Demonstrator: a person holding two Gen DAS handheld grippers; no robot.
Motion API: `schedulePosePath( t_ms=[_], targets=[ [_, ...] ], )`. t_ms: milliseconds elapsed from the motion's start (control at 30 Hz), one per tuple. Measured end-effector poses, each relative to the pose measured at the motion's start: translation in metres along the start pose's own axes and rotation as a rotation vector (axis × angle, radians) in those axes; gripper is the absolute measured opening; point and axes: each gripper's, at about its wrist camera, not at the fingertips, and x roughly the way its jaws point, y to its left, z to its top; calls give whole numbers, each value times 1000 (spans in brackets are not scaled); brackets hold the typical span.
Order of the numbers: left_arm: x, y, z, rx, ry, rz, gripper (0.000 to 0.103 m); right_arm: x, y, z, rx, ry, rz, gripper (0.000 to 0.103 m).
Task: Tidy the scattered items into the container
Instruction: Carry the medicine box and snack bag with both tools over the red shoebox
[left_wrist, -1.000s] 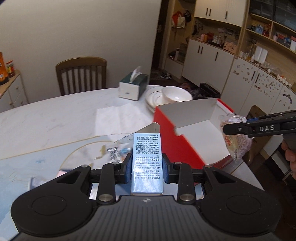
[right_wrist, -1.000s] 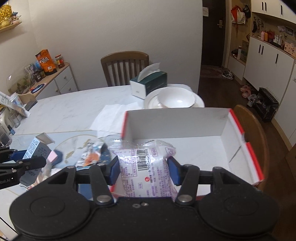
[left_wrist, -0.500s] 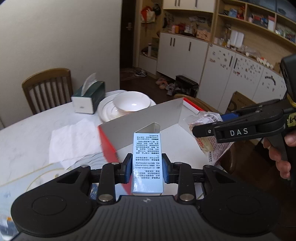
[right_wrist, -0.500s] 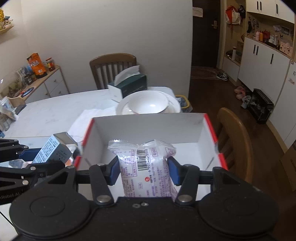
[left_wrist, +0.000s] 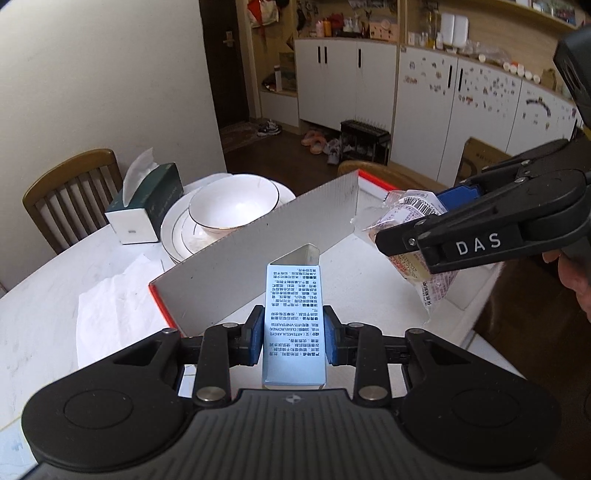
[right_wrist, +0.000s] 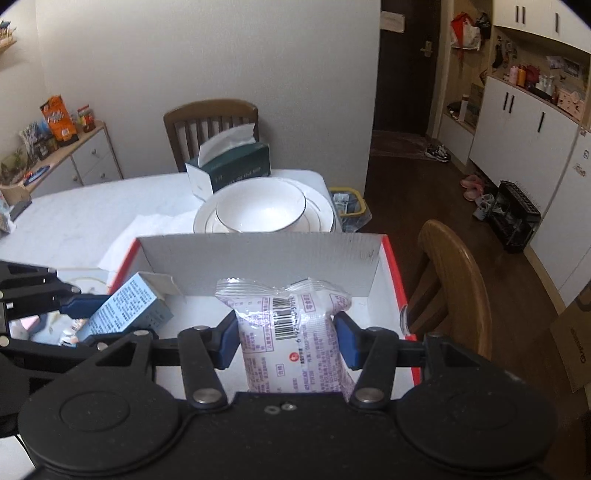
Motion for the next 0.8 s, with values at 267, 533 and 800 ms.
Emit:
schedulePosePath(
  t_ms=[267, 533, 800],
  targets=[
    [35, 0, 1, 24, 64, 22, 30, 34, 1, -2, -58, 52, -4, 52],
    [67, 3, 0, 18, 151, 34, 30, 69, 1, -3, -31, 140, 9, 52],
    [87, 3, -5, 24, 242, 18, 30, 87, 5, -10, -43, 199, 13, 52]
  ],
)
